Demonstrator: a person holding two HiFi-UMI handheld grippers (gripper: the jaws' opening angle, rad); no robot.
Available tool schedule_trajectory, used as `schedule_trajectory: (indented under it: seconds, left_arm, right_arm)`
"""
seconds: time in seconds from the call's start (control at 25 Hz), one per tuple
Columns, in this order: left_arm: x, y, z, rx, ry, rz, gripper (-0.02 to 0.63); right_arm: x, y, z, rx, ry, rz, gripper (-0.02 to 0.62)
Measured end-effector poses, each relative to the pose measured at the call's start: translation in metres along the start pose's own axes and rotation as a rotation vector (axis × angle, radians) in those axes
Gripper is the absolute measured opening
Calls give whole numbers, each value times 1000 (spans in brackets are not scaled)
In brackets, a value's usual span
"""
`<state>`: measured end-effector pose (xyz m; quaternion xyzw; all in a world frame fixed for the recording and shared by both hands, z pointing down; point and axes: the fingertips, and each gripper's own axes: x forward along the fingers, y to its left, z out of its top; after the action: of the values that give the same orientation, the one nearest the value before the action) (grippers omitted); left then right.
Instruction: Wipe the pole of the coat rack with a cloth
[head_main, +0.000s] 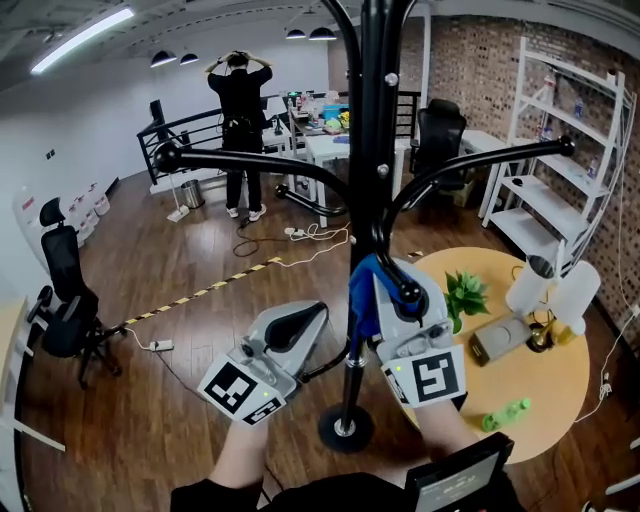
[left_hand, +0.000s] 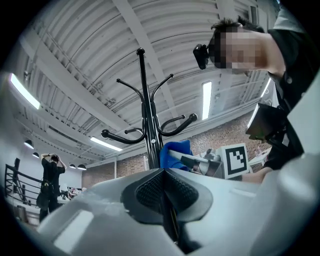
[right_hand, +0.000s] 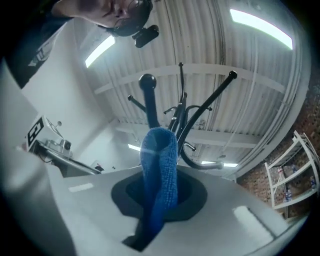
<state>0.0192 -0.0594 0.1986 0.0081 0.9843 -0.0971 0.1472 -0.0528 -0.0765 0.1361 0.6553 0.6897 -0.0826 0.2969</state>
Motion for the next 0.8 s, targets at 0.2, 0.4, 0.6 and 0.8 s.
schedule_trajectory:
  seconds: [0.2,0.4,0.6,0.8]
  left_arm:
    - [12,1,11,36,-14,23,-6]
    - [23,-8,15,55,-23,37,-6]
    - [30,-17,11,69,-30,-2,-6]
    - [37,-8,28,50,-85,0,-6]
  right_arm:
    - [10,-13,25,0,-65,68,15]
    - [6,-24,30,52,-104,126,15]
    - [-2,-51,39,39,-151,50,15]
    - [15,-54,54,-11,-163,106,15]
